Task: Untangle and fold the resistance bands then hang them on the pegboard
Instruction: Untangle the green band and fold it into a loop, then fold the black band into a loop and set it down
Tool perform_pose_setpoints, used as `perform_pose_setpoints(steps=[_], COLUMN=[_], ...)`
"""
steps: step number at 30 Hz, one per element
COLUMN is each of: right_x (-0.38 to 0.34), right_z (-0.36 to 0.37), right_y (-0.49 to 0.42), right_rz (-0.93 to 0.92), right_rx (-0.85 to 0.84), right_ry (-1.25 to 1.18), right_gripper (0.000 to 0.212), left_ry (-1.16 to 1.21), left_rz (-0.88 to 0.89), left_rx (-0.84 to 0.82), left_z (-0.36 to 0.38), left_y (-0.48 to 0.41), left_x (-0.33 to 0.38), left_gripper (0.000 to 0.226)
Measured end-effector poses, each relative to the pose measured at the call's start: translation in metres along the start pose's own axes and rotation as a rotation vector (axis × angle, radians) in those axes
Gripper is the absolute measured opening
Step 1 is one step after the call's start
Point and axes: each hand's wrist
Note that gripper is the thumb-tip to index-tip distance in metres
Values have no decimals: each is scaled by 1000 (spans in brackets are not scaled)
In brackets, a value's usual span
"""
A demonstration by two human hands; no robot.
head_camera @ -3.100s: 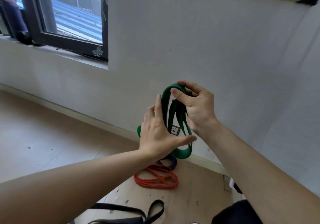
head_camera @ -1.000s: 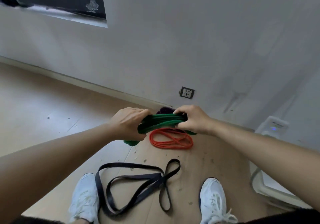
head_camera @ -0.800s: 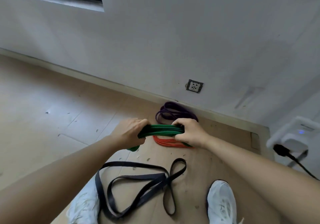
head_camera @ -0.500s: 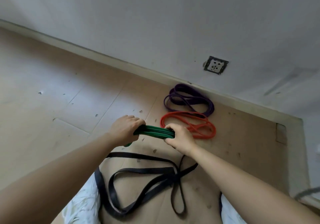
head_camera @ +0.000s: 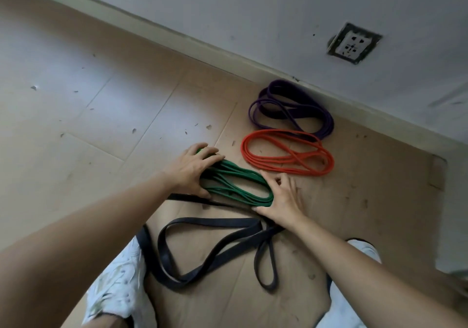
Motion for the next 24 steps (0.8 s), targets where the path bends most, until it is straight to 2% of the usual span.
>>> perform_pose_setpoints(steps=[3,7,10,12,13,16,19,21,24], right_x=[1,2,5,11,14,27,31,32,37], right_z=[-3,-13,-19,-21,-21,-19,-21,-24,-29], right_y=[1,2,11,22,29,47,65,76,90], right_rz=[15,18,39,88,116,145,131,149,188], right_rx=[-62,-84,-98,-112,-113,-118,-184,-268,-434], right_ry=[19,4,8,28,31,40,4,-19,-1], right_gripper=[120,120,118,110,103,69,15,28,16], left_ry=[-53,29,112,147,155,181,284,300,253], left_rz=[-36,-32,-84,-152,-185,-273,-359,-357,-343], left_rx=[6,113,279,365,372,286,168,78,-85], left_z=[2,0,4,14,21,45,60,65,73], left_y=[3,18,48,74,87,113,127,135,144], left_x=[7,16,20,23,25,32,44,57,77], left_gripper=[131,126,94,70,64,64,76,74,60])
Point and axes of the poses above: each hand's wrist, its own y-axis away from the middle knuckle, its own z-axis out of the palm, x = y × z, and after that the axes turned 1 degree about -z, right-handed
